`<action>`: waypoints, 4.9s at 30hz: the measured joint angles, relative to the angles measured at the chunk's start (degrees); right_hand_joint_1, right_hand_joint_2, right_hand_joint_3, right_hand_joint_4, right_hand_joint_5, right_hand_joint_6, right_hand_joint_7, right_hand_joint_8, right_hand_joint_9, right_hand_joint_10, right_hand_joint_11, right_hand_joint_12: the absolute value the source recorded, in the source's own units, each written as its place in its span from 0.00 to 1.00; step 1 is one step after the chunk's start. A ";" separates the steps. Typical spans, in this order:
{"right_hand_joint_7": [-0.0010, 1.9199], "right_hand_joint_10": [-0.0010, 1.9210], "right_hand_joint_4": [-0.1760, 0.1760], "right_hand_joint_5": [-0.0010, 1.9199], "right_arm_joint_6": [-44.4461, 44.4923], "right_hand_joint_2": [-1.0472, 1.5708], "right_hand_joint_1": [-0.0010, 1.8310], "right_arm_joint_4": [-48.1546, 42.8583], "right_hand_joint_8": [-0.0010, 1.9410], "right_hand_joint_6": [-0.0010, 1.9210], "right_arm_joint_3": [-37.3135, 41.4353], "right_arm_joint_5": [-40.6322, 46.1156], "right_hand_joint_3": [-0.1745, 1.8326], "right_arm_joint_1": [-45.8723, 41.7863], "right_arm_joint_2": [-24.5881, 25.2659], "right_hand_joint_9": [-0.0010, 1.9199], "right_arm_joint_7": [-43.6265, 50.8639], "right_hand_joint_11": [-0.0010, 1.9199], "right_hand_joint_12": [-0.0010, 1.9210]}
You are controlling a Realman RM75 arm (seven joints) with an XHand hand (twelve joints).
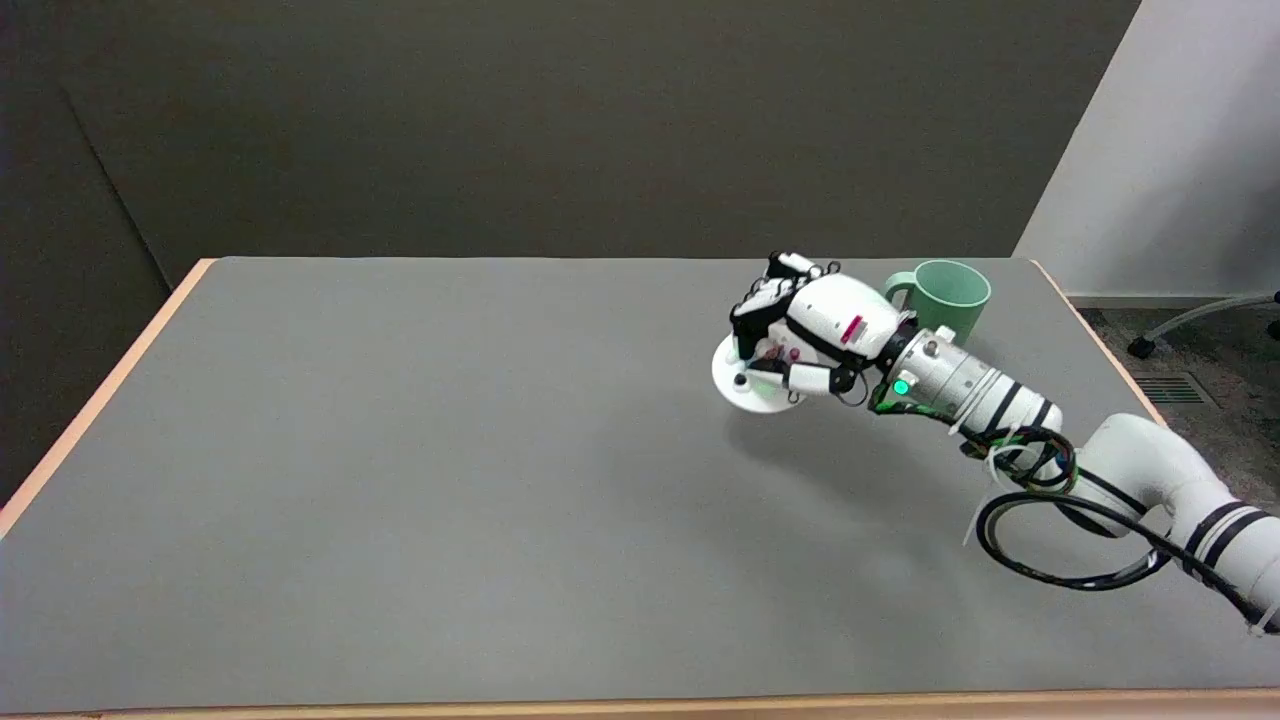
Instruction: Place the white cup lid onto the cup.
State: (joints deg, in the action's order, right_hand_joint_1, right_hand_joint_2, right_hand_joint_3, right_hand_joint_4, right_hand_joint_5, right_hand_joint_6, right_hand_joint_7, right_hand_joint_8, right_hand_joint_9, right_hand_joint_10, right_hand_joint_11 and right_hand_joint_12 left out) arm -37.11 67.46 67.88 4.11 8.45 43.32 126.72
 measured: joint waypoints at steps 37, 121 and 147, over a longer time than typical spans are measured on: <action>0.45 0.56 0.56 0.44 4.95 0.83 0.65 -7.33 0.65 0.59 9.24 7.00 0.15 2.26 -3.72 0.32 -1.22 0.00 0.83; 0.44 0.55 0.56 0.43 7.90 0.83 0.64 -22.39 0.66 0.60 7.26 21.73 0.15 8.75 -5.82 0.32 -1.82 0.00 0.78; 0.43 0.44 0.61 0.41 7.94 0.84 0.64 -22.33 0.64 0.66 6.51 23.14 0.13 7.85 -5.75 0.33 -1.68 0.00 0.68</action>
State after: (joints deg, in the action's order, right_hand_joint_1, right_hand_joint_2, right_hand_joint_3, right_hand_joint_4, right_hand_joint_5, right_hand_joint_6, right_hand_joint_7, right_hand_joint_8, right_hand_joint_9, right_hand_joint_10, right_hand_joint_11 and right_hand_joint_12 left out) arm -29.17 45.13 74.39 27.25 16.30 37.57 125.04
